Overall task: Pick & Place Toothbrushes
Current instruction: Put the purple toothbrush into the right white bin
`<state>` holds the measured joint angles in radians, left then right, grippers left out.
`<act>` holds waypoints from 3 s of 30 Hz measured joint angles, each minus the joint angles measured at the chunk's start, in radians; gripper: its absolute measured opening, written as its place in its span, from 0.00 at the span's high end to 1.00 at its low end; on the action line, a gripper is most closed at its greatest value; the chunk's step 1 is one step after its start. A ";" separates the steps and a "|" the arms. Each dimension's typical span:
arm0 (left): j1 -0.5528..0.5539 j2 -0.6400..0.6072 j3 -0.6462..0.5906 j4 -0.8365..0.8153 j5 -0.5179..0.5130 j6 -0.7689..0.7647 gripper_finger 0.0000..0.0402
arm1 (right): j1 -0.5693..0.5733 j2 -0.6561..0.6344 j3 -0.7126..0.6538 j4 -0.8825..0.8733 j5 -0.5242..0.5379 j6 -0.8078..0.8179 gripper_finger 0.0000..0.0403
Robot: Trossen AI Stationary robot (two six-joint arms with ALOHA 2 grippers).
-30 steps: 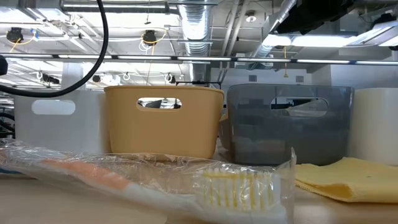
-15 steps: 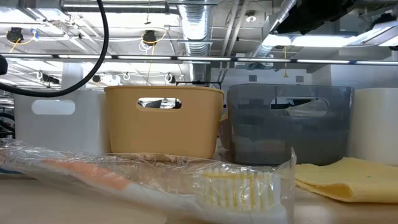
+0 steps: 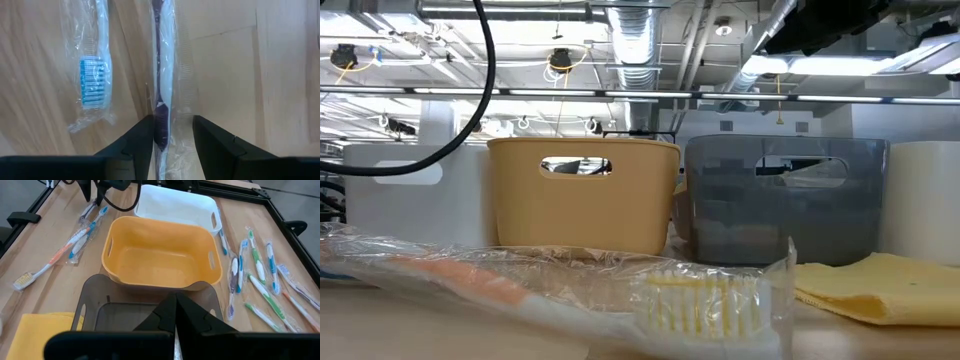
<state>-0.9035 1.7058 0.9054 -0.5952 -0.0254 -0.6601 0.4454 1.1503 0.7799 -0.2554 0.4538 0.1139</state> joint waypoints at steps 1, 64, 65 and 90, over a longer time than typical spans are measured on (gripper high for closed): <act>0.000 0.000 0.000 0.000 0.000 -0.006 0.68 | 0.000 0.000 0.000 0.000 0.000 0.000 1.00; 0.366 -0.430 -0.013 1.131 -0.410 0.947 0.98 | 0.056 0.120 0.224 0.713 -0.061 -0.382 0.89; 0.374 -0.430 -0.026 1.132 -0.410 0.938 0.98 | 0.043 0.147 0.234 0.715 -0.061 -0.372 0.86; 0.469 -0.420 -0.102 1.206 -0.291 0.936 0.98 | -0.035 0.362 0.378 0.668 -0.147 -0.416 0.43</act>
<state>-0.4342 1.2854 0.8036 0.6108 -0.3161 0.2764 0.4104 1.5120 1.1584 0.4126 0.3067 -0.3018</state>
